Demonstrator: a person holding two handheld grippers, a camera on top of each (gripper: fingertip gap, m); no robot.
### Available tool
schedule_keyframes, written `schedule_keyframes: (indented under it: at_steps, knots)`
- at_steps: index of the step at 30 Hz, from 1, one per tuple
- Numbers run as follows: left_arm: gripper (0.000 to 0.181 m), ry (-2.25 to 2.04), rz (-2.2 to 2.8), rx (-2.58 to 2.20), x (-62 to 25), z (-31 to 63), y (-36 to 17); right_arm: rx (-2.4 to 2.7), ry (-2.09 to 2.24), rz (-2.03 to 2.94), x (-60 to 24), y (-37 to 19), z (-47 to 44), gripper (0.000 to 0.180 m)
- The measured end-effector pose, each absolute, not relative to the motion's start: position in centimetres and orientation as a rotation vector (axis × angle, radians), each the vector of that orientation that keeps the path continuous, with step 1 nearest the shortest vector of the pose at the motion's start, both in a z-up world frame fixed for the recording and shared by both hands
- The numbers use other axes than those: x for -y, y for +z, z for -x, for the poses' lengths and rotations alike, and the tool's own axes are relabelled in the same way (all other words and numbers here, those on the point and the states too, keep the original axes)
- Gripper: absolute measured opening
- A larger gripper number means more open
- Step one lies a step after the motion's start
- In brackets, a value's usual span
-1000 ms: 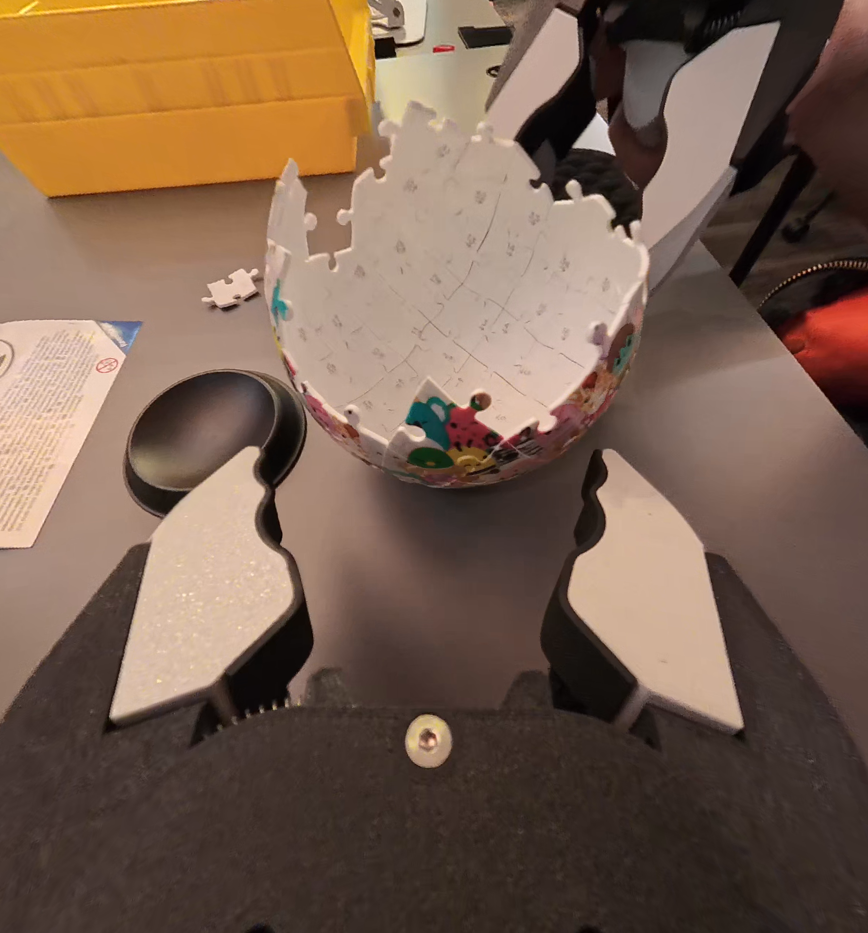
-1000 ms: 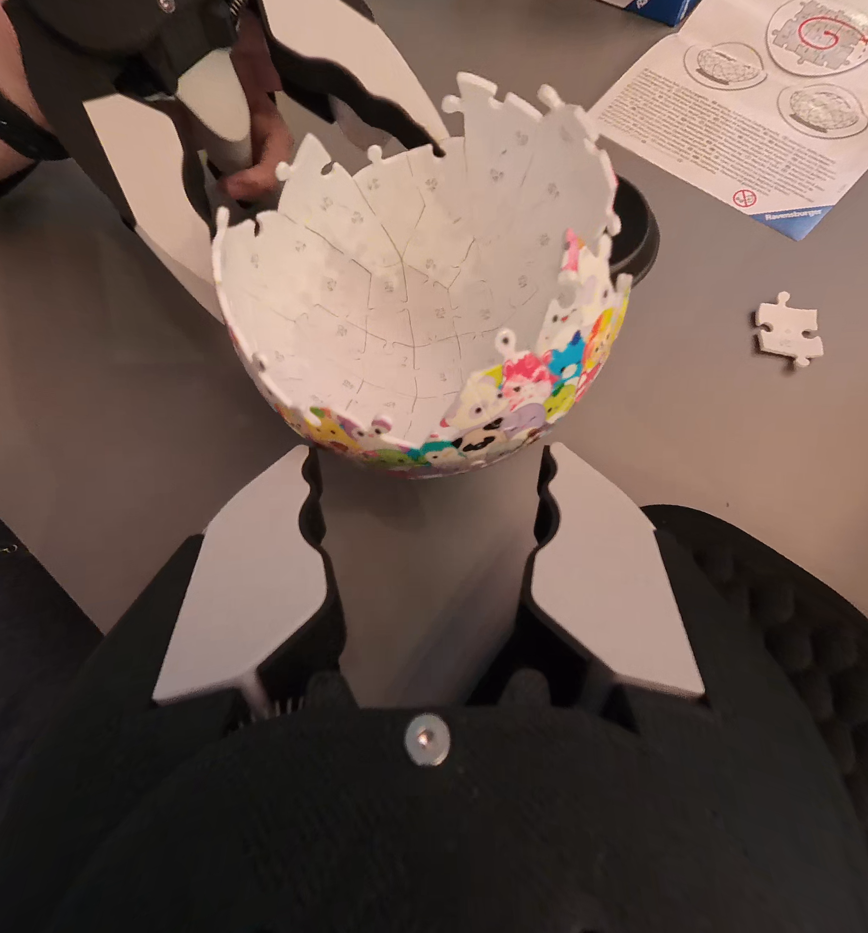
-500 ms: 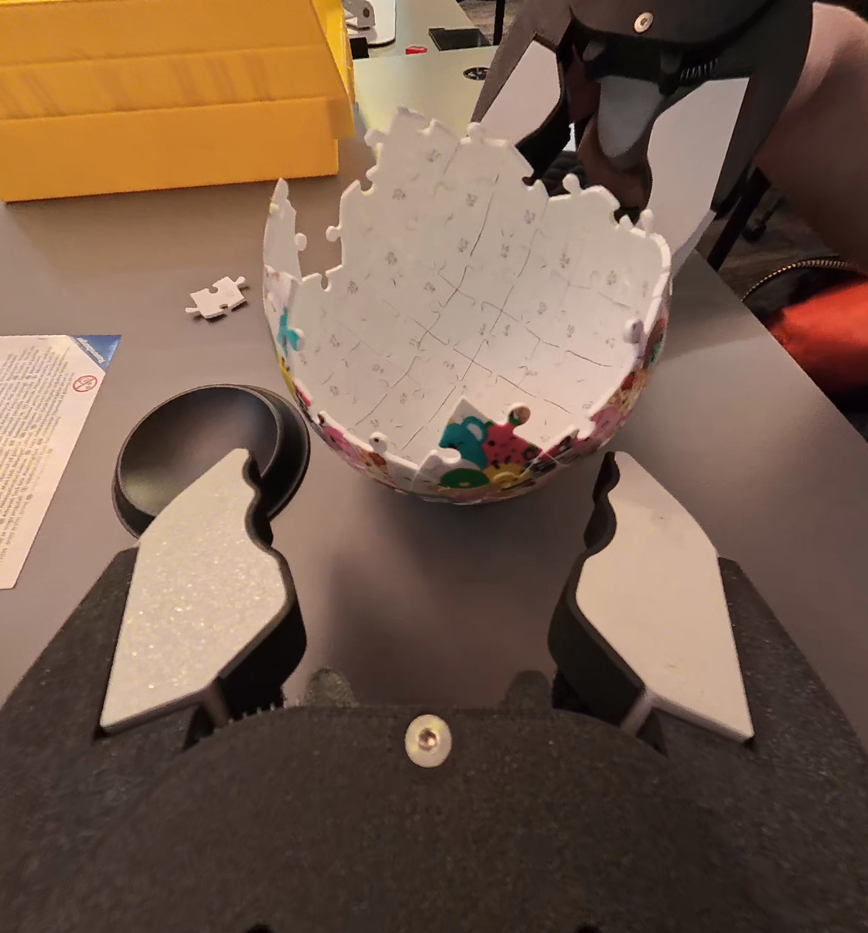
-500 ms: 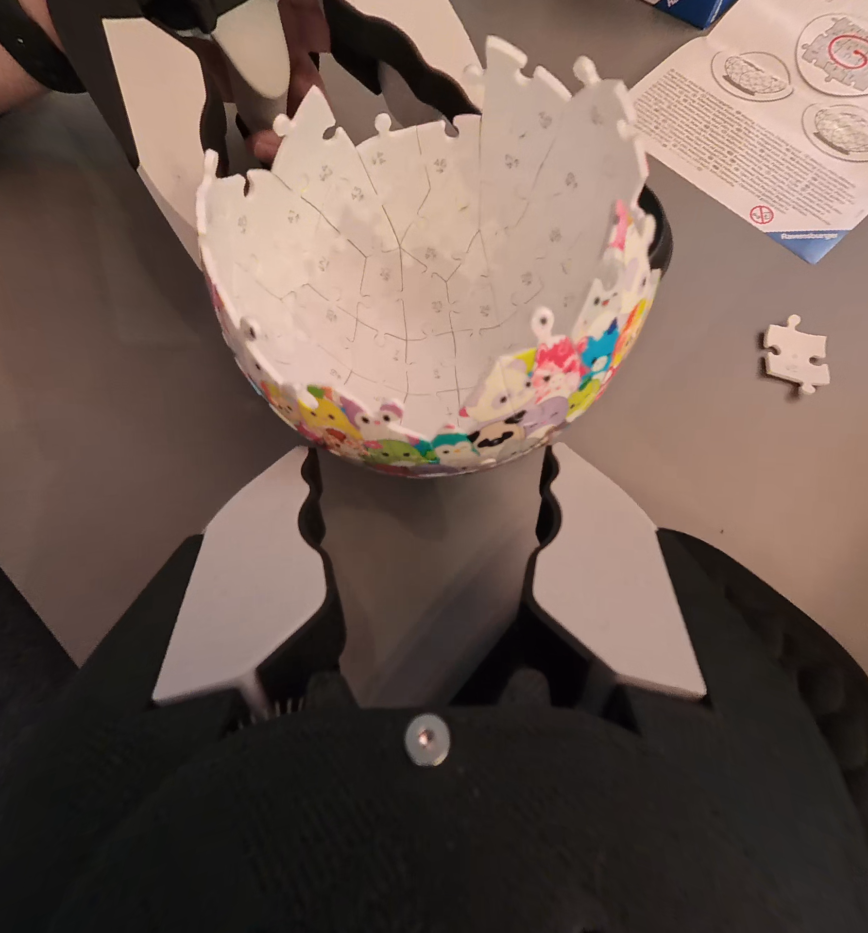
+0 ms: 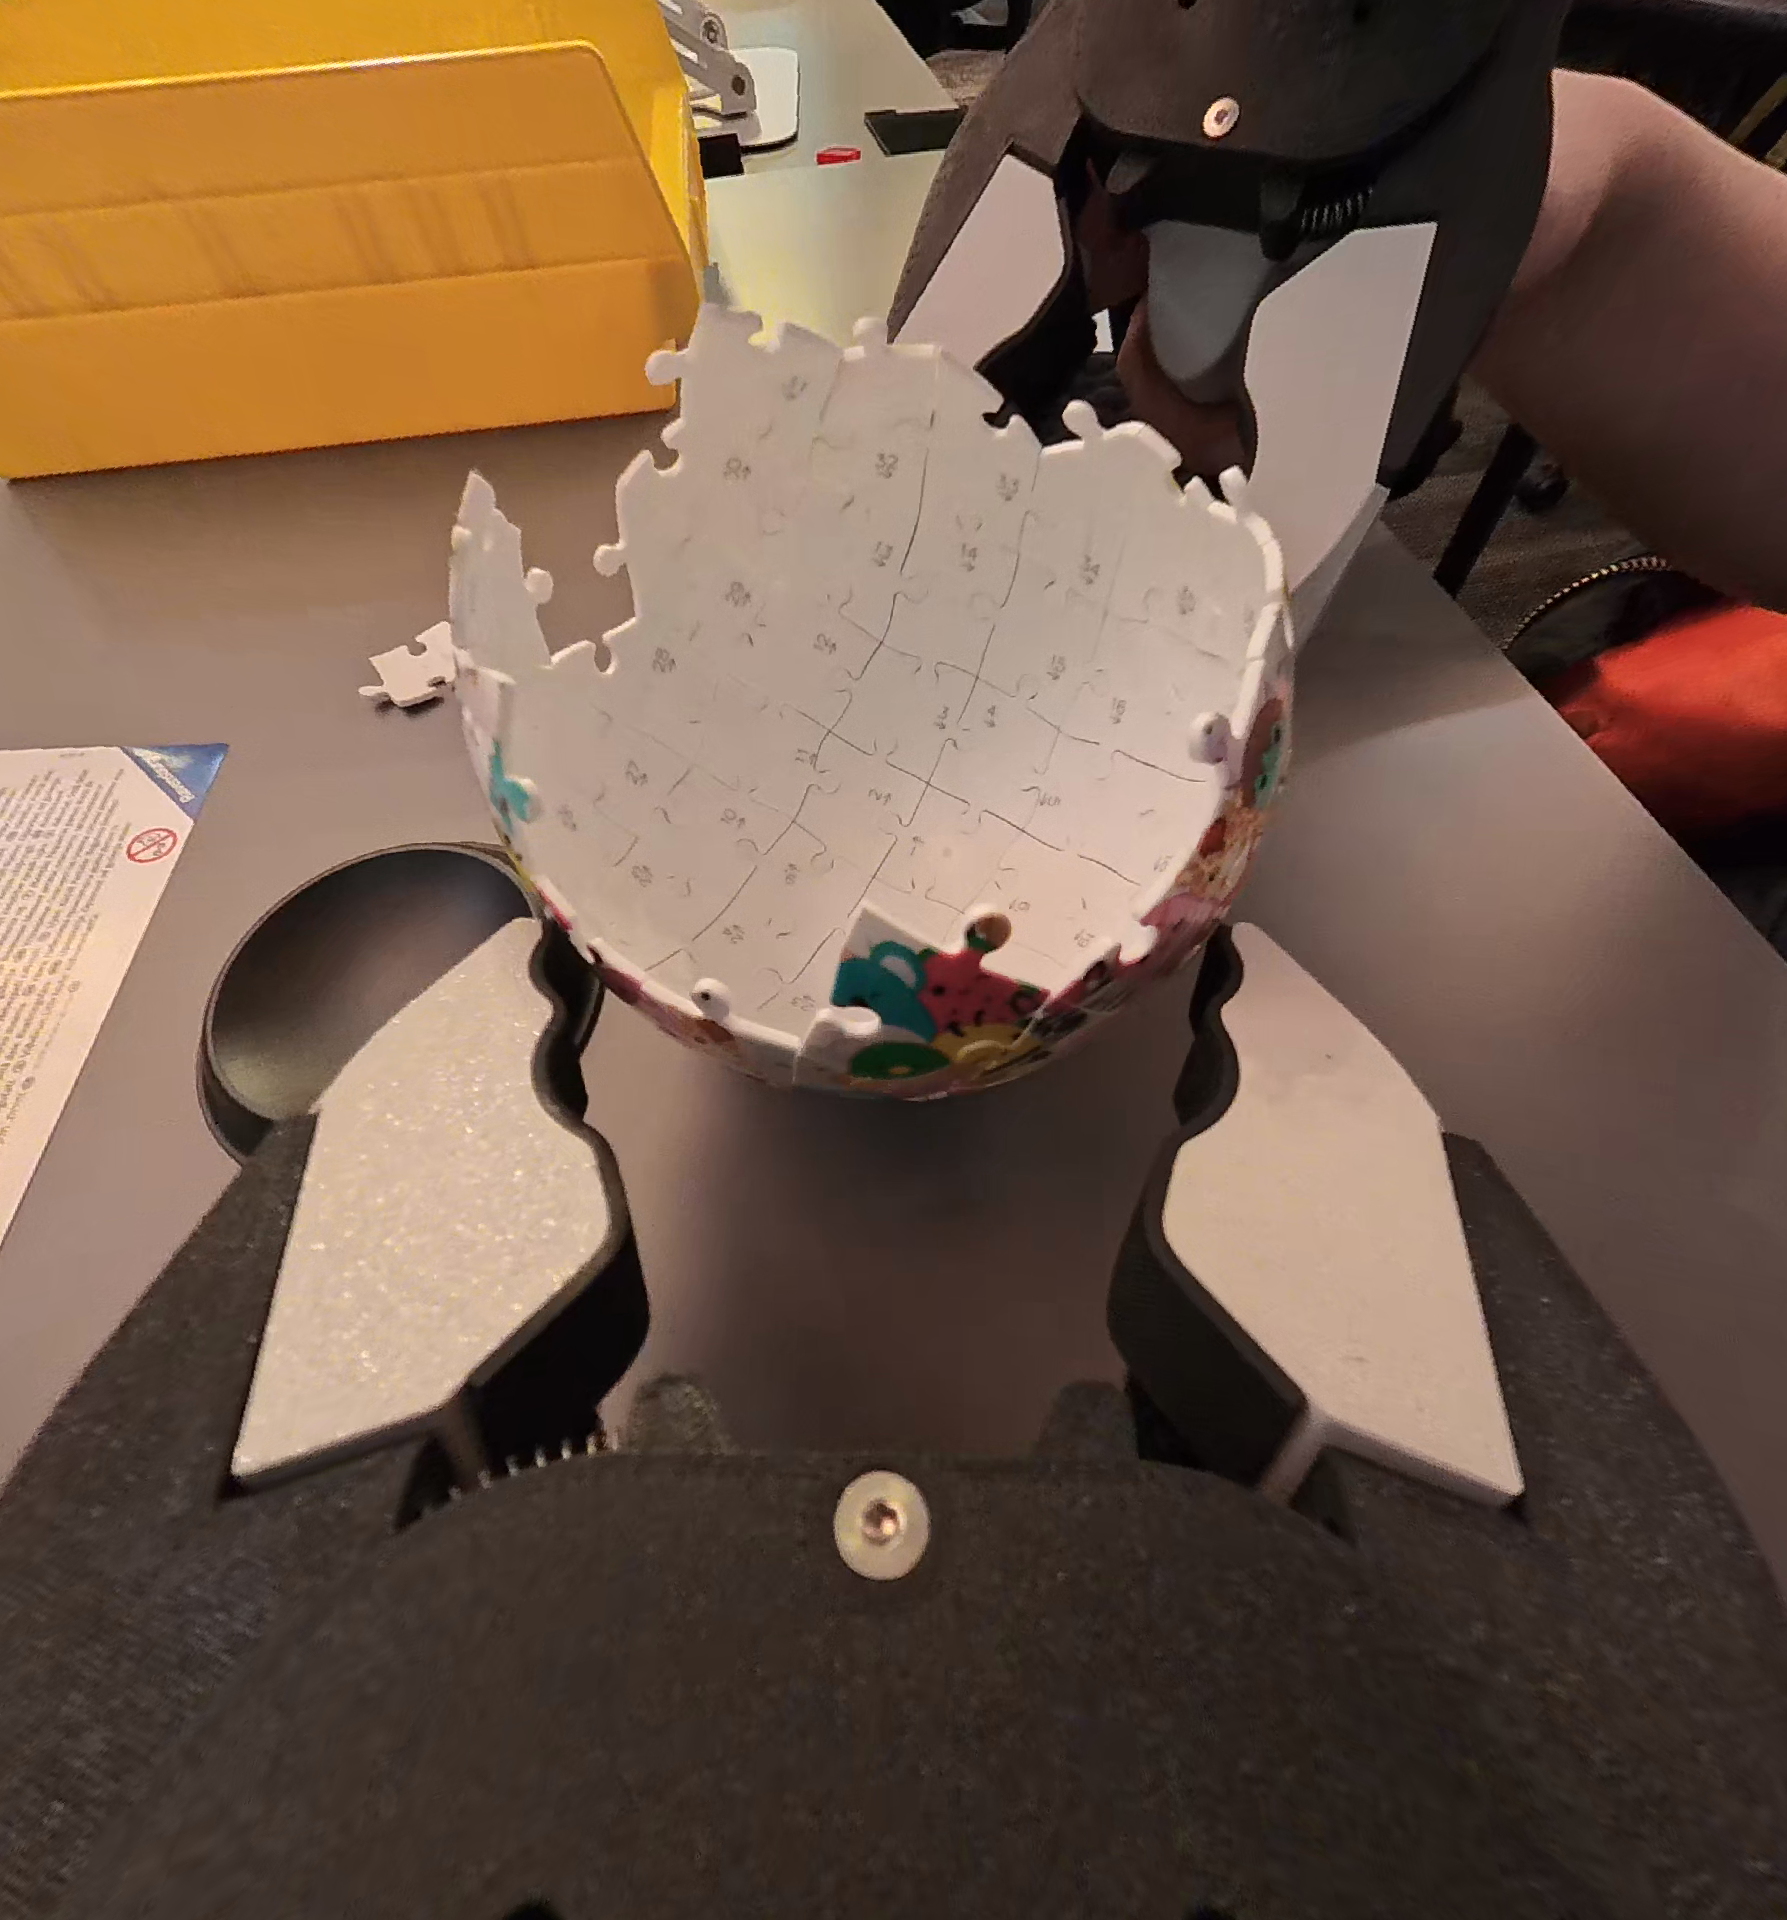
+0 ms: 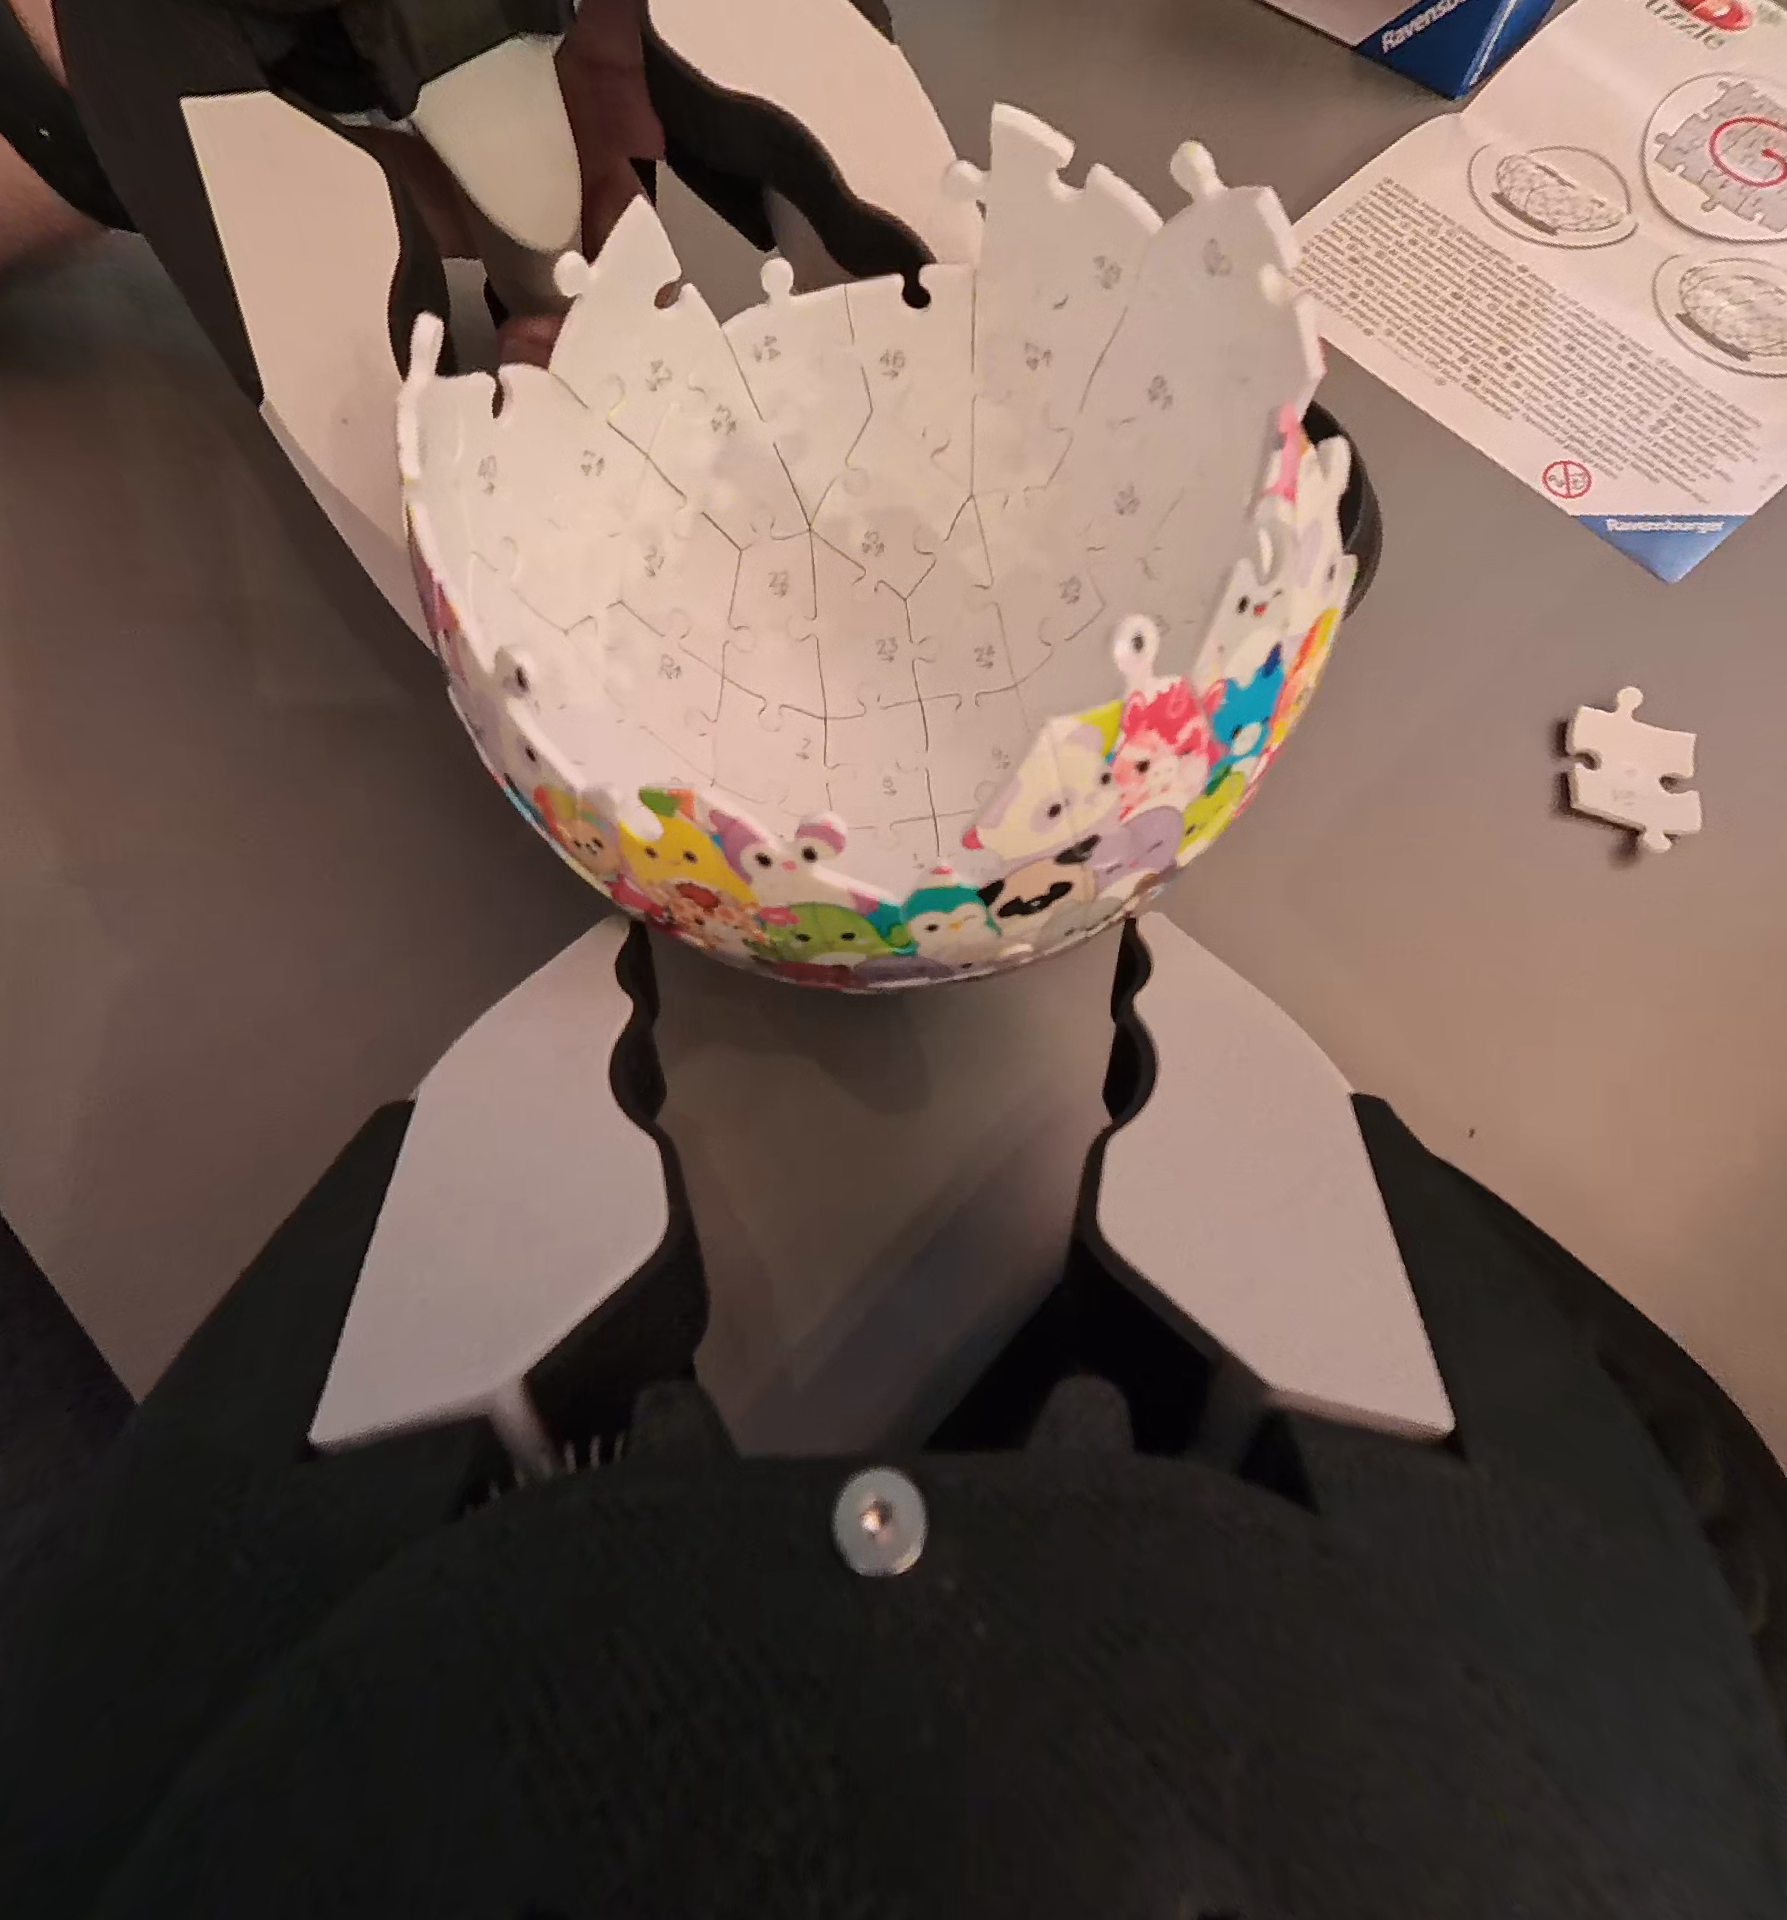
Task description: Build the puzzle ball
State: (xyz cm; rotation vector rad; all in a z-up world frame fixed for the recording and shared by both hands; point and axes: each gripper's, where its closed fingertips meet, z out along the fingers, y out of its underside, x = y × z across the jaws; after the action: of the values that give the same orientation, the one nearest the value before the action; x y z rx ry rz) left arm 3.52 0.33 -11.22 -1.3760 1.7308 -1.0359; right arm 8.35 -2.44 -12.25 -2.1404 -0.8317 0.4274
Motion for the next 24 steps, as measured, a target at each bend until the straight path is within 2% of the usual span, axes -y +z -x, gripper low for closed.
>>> schedule_keyframes:
  at_steps: [12, 24]
  knots:
    - [0.113, -1.018, 1.393, -1.678, -1.0, -3.2, -10.4, 0.904, 0.469, 2.121, 1.4, -12.1, -8.0, 0.085]
    - [0.114, -0.884, 1.384, -1.607, -7.6, -4.1, -5.8, 1.038, 0.463, 2.055, -5.7, -7.6, -9.1, 0.085]
